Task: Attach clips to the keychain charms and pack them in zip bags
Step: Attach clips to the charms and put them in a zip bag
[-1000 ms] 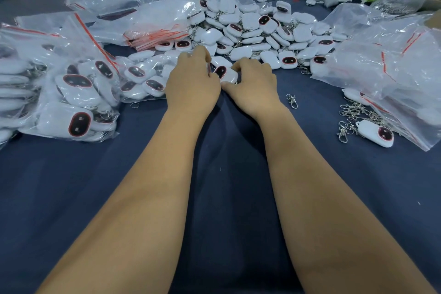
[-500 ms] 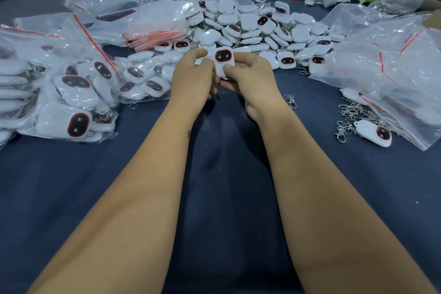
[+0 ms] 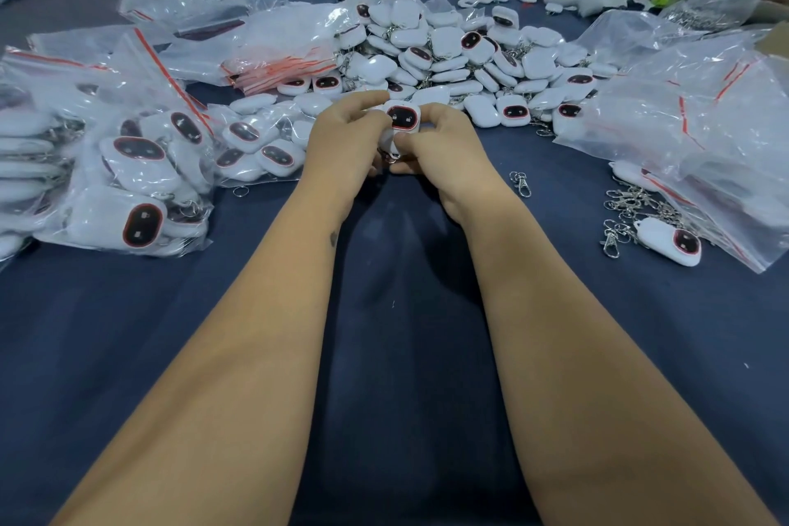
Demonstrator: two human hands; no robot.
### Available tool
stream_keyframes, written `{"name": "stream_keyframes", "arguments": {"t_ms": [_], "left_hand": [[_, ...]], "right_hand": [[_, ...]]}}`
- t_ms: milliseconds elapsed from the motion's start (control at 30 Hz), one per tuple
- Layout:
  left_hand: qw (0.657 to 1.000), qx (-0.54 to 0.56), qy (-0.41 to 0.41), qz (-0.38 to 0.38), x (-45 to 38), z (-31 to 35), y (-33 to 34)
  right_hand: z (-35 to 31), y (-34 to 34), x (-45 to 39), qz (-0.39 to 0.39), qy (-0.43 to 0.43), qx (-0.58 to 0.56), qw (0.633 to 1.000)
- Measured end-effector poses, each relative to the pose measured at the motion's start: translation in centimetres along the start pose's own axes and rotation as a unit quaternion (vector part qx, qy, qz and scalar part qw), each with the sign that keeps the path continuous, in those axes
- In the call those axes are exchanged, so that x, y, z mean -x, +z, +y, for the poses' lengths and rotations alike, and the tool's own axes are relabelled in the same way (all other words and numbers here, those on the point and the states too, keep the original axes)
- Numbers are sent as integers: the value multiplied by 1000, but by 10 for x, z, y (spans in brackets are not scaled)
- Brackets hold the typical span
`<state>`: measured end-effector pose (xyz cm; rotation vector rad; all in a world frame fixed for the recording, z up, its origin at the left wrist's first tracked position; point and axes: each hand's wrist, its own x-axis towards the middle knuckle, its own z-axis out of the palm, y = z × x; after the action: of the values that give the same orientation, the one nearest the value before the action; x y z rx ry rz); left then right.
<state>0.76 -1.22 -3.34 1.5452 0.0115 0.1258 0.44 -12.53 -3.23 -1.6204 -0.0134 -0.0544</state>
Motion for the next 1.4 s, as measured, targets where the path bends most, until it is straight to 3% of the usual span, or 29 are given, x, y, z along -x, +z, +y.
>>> {"name": "stream_keyframes", "arguments": {"t_ms": [1400], "left_hand": [[999,-27,16,-25,5,3,0]], "right_hand": [[0,3,2,7,-18,4,1000]]}}
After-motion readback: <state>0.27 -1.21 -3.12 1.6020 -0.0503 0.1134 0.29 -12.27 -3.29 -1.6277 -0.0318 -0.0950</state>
